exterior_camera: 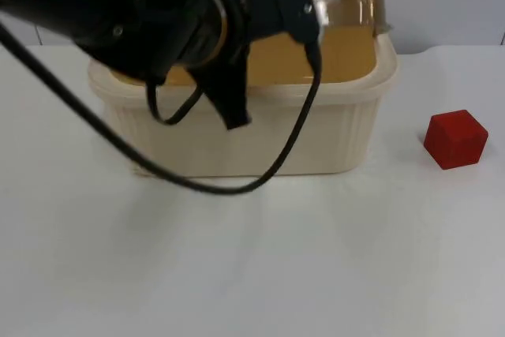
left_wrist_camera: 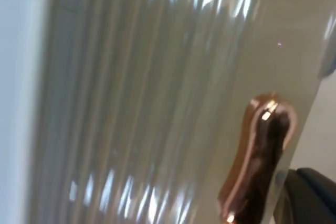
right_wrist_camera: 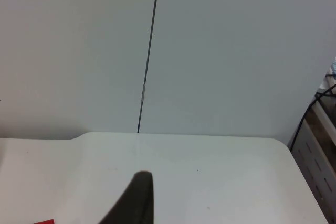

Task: Open the box lid with the left hand, place the block into the box with the right hand, then close the box lid with the left hand.

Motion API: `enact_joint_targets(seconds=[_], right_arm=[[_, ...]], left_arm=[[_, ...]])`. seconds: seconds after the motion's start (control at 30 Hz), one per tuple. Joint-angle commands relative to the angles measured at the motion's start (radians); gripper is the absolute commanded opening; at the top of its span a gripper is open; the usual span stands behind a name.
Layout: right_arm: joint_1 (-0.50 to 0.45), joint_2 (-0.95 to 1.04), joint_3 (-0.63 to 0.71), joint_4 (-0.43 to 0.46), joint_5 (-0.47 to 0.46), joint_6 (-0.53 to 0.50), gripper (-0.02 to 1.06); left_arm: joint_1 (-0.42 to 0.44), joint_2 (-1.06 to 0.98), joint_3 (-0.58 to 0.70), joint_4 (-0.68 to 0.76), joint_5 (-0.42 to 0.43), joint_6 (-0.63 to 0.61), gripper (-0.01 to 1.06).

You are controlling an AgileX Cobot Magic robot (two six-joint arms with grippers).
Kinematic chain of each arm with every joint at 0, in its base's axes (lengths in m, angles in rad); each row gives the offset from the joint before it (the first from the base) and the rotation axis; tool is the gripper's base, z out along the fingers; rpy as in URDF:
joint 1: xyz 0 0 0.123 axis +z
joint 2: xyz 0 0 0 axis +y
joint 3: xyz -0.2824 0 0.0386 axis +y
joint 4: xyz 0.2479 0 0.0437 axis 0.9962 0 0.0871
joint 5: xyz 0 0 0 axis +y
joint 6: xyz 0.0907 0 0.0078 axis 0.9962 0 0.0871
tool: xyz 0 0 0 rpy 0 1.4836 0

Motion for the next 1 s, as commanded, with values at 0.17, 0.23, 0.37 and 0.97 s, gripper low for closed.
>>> enact_joint_targets(seconds=[0.17,0.23,0.37,0.97], right_arm=[[0.006,-0.002,-0.004,-0.002,-0.001,0.003,1.05],[0.006,-0.002,-0.004,-0.002,-0.001,0.003,1.05],[0.006,-0.002,-0.004,-0.002,-0.001,0.003,1.05],[0.006,-0.002,-0.004,0.017,-0.001,0.037,1.05]], left_arm=[[0.047,-0.015,-0.111,0.0,-0.065,0.013,0.0],[0.074,-0.013,-0.139,0.0,-0.095,0.013,0.0],[0.096,-0.015,-0.149,0.0,-0.105,0.013,0.0],[0.164,-0.278,-0.071,-0.993,-0.223,0.002,0.0]])
